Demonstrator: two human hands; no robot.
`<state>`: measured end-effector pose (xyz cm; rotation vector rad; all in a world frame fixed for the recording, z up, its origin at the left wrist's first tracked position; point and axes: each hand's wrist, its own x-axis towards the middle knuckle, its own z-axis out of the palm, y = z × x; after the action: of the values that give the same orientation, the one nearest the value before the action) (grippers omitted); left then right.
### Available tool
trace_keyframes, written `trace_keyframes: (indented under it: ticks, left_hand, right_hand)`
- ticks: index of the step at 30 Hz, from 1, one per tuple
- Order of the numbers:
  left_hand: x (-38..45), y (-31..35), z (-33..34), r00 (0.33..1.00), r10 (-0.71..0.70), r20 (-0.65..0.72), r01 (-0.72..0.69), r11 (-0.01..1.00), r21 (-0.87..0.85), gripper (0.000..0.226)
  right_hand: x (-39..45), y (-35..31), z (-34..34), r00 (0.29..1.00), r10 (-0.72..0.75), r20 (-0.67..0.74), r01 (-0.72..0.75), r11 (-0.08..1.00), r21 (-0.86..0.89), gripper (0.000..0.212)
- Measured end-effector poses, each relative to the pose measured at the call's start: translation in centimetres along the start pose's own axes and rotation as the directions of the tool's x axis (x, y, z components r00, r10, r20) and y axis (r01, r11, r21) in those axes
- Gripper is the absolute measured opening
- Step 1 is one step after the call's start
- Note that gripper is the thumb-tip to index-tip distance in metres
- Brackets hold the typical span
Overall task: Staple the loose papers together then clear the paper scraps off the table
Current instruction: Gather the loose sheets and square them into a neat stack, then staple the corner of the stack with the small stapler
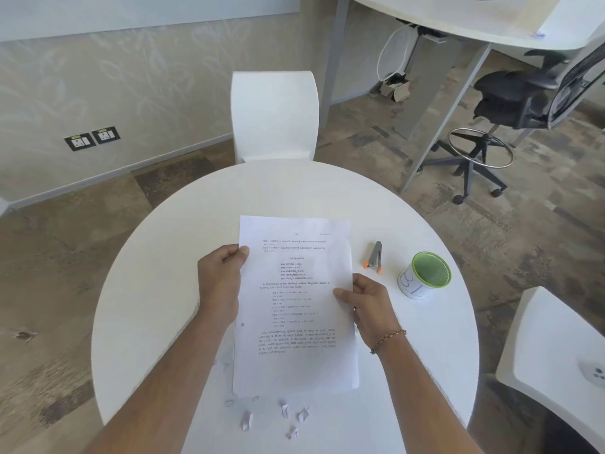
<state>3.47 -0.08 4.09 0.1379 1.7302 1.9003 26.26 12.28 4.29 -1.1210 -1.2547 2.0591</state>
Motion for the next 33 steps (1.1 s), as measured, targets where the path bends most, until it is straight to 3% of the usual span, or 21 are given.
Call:
trace_keyframes:
  ticks: [16,21,26,31,33]
  left_hand:
    - [0.4,0.3,-0.2,0.999,-0.006,0.041,0.005,0.999,0.037,0.011]
    - [0.6,0.8,0.3,0.961,-0.187,0.202,0.167,0.980,0.112,0.015]
    - [0.7,0.8,0.4,0.927,-0.176,0.331,0.105,0.969,0.223,0.023]
    - [0.8,0.5,1.3,0.951,-0.123,0.285,0.051,0.967,0.249,0.024]
    - [1.0,0.4,1.7,0.963,-0.119,0.244,0.052,0.963,0.264,0.024]
  right_hand:
    - [1.2,0.3,0.2,1.000,0.023,0.016,-0.023,1.000,0.009,0.026]
    - [2.1,0.1,0.0,0.999,0.036,0.015,-0.036,0.999,0.019,0.025]
    - [3.3,-0.2,-0.5,0.999,0.040,0.019,-0.042,0.996,0.074,0.027]
    - [4.8,-0.7,-1.2,0.997,0.072,0.027,-0.073,0.996,0.046,0.016]
    - [6.2,-0.8,-1.8,0.997,0.050,-0.063,-0.050,0.999,-0.005,0.026]
